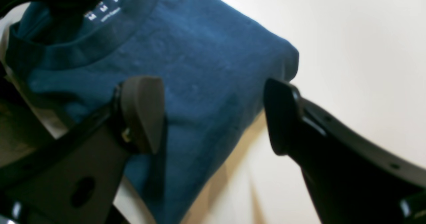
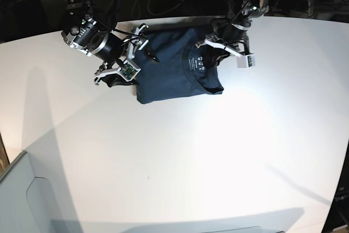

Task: Fold the T-shirt properly
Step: 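Grip the folded shirt's sides with both grippers and square it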

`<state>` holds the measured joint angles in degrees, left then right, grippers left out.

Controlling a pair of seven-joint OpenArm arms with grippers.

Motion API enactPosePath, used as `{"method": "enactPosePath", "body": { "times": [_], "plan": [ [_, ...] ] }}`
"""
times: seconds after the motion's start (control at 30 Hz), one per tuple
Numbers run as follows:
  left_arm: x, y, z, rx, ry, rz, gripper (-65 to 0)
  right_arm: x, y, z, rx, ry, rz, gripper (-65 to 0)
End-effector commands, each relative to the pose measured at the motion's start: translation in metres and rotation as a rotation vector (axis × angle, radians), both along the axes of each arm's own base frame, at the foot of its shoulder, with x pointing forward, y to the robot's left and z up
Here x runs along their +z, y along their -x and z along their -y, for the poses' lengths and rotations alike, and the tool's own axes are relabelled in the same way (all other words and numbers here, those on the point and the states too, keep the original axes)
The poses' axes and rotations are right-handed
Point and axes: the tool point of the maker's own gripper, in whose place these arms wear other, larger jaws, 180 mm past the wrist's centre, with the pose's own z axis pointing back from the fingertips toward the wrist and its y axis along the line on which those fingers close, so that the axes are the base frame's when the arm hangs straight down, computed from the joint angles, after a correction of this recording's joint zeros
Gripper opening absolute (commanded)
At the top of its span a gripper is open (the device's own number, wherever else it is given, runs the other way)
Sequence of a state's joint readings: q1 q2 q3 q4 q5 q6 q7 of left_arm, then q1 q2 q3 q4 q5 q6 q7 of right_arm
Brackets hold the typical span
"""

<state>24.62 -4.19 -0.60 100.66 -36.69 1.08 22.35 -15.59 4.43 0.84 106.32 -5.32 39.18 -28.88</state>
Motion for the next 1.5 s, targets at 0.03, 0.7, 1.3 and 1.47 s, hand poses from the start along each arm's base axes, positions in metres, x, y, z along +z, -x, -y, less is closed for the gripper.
{"method": "enactPosePath", "body": {
  "times": [0.03, 0.7, 1.3, 1.47],
  "plan": [
    [0.006, -0.002, -0.006, -0.006, -0.007, 0.026, -65.0, 0.011, -0.003, -0.004, 0.015, -0.036, 0.036, -19.8],
    [0.022, 0.005, 0.0, -0.077, -0.016, 0.022, -28.0, 0.011, -0.003, -0.004, 0.015, -0.036, 0.036, -19.7],
    [-0.013, 0.005, -0.028, 0.009, -0.034, -0.066, -28.9, 0.012, -0.003, -0.005, 0.018, -0.037, 0.035, -19.7],
    [-0.02, 0.008, -0.027, 0.008, -0.028, -0.084, -29.1, 0.011, -0.003, -0.005, 0.016, -0.036, 0.035, -19.7]
  ]
}}
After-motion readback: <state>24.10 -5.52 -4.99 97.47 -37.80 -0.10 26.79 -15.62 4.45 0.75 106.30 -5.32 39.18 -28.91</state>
